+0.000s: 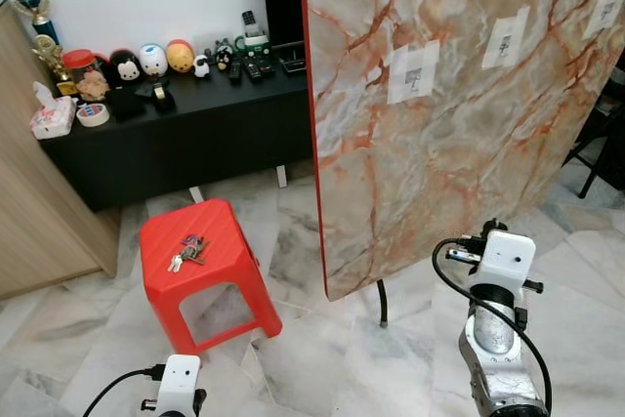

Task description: Hang keys on a hook

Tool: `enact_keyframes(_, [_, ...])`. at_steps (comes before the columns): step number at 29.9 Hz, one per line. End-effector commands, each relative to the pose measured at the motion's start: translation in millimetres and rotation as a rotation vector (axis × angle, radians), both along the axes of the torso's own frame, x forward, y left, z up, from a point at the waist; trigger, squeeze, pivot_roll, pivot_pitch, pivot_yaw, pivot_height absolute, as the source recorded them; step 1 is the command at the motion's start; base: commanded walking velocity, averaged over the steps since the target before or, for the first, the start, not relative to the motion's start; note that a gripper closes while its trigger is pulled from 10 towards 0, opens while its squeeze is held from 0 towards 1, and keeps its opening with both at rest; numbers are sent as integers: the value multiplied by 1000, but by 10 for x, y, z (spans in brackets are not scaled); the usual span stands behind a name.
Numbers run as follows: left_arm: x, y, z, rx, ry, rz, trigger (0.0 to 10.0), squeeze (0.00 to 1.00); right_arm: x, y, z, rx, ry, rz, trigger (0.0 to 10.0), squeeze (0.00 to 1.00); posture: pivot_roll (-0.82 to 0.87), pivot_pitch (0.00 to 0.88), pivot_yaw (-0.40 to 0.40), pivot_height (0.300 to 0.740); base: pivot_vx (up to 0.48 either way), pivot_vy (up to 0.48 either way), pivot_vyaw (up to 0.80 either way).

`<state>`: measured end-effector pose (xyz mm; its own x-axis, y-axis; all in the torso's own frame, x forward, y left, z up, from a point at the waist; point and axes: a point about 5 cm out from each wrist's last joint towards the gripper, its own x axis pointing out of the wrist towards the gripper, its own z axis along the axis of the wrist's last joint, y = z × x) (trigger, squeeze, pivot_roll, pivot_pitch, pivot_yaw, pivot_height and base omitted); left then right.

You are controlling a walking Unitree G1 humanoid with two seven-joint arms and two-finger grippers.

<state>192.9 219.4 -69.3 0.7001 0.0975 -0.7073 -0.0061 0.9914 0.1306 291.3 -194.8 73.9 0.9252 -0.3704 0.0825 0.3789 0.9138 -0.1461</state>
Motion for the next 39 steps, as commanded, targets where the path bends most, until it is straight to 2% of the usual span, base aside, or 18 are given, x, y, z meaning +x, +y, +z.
enact_keyframes(1, [-23,47,-7,0,17,15,10000,0,-9,25,28,-22,-2,12,10000,0,-79,0,38,740,281,0,0])
enact_keyframes(20, [2,-9,-5,-13,5,15,10000,0,49,90,107,5,2,46,10000,0,-79,0,31,740,335,0,0])
enact_keyframes(31, [-32,-30,-25,-16,10,16,10000,0,68,124,121,27,0,69,10000,0,-75,0,30,740,346,0,0])
enact_keyframes(39, [-54,-15,-32,-18,10,27,10000,0,101,209,205,-47,-16,156,10000,0,-75,0,27,740,79,0,0])
